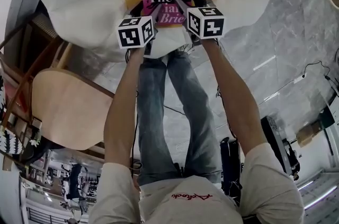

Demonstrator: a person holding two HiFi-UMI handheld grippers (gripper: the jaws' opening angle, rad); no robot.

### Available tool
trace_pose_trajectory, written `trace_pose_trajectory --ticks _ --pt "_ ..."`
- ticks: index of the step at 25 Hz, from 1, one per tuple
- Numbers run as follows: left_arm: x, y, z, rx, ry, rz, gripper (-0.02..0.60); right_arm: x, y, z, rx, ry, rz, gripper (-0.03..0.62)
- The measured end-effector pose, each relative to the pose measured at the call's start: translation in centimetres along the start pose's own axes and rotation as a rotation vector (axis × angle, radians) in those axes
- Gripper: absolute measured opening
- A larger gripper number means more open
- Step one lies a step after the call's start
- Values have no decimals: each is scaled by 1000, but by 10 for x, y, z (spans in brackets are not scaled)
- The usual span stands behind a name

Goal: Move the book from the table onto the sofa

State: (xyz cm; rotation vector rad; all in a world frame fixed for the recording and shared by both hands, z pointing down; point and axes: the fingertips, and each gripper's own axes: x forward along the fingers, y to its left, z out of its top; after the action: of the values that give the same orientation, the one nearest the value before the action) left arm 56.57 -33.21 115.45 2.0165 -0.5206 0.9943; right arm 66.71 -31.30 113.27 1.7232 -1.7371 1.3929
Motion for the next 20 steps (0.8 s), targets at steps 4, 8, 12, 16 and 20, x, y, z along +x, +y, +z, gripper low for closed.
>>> trace_pose_trajectory --ticks 4,8,12,16,20 --pt "7 4 -3 -20 13 -3 273 7 -3 -3 -7 17 -3 219" --pt "8 7 -4 -28 2 1 273 11 -4 -5 10 21 -3 221" --pt "11 2 -7 26 12 -11 276 12 -6 -7 12 20 -2 220" --pt "9 1 -5 20 5 -4 278 11 -6 -6 -7 18 -14 221" --pt "-1 3 1 52 -15 23 276 -2 -12 0 18 -15 -34 221"
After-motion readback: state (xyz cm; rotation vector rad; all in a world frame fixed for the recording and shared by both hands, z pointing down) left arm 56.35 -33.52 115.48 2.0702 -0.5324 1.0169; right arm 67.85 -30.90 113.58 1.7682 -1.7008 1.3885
